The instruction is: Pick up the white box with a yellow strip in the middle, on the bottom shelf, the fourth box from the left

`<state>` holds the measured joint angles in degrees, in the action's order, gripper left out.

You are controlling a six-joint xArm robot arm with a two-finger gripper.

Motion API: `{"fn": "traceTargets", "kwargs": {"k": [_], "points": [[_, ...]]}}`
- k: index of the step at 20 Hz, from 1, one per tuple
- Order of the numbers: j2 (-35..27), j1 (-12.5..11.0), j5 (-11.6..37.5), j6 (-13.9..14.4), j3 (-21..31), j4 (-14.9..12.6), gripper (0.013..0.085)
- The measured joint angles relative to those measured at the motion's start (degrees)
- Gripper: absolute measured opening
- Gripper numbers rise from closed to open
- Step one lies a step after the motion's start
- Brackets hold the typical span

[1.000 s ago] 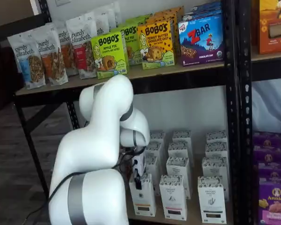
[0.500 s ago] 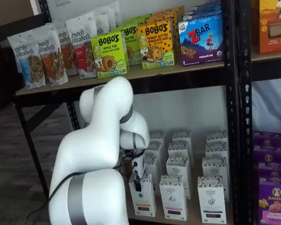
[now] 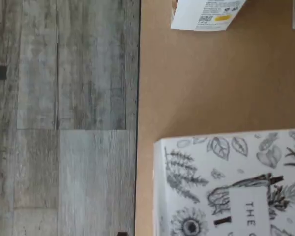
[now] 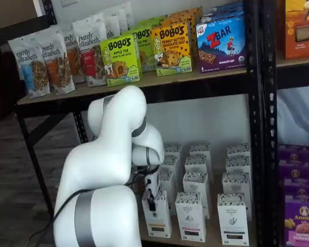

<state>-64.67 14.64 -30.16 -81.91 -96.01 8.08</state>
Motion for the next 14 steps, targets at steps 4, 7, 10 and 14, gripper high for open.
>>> {"fn": "traceTargets", "kwargs": {"k": [4, 7, 10, 14], "points": [[-0.05, -0.03, 0.92, -0.1, 0.37, 0.04, 0.085], [-0.14, 0.0, 1.0, 0.12, 0.36, -0.19, 0.073], [-0.19, 0.01, 0.81, 0.11, 0.26, -0.15, 0.069], [-0.18, 0.06, 0.68, 0.28, 0.27, -0.29, 0.065]]}}
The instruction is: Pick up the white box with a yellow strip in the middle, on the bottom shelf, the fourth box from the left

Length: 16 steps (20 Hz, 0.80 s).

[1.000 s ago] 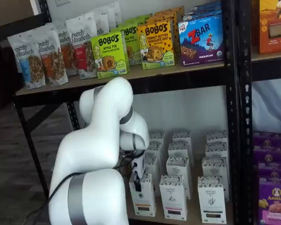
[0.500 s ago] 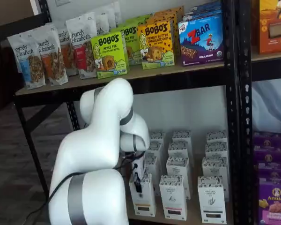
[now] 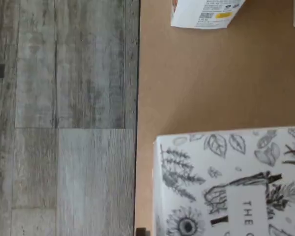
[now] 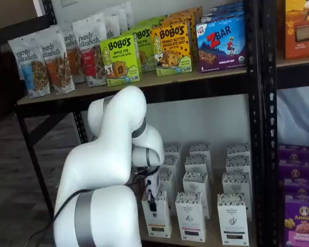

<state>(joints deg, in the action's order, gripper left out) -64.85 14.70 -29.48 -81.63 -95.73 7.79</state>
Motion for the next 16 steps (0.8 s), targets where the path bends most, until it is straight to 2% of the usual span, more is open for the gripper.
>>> {"fn": "traceTargets", "kwargs": {"k": [7, 13, 16], "points": [[0.23, 0.01, -0.45, 0.04, 0.2, -0.02, 0.065], [0.5, 0.13, -0.08, 0.14, 0.71, -0.03, 0.049], [1.03, 0.23, 2.1, 0.14, 2.1, 0.0, 0.049]]}}
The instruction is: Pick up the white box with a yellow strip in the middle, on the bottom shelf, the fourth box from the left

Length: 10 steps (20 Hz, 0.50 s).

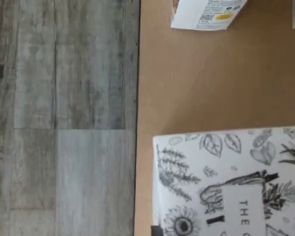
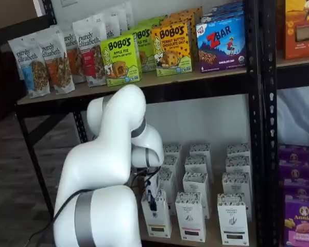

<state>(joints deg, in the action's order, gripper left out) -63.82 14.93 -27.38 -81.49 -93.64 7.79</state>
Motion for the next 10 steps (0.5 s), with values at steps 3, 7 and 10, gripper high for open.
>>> {"fn": "traceTargets", "kwargs": {"k": [3, 7, 10], "points": [[0.89, 0.0, -0.23, 0.05, 0.98, -0.08, 0.049], [2.69, 0.12, -0.52, -0.39, 3.02, 0.55, 0.049], [4.49, 0.43, 0.19, -0.69, 5.48, 1.18, 0.049]]}}
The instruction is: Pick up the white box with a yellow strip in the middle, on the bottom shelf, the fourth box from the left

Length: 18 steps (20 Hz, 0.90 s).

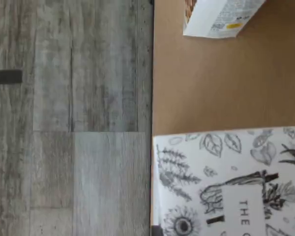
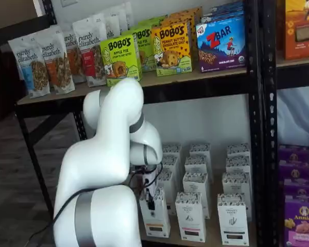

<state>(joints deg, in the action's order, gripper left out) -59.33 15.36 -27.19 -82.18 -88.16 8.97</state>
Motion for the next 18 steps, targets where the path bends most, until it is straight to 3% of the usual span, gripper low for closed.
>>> {"fn": "traceTargets", "kwargs": {"k": [18], "points": [[14.4, 3.44, 3.4, 1.64, 18.95, 1.56, 0.049]]}}
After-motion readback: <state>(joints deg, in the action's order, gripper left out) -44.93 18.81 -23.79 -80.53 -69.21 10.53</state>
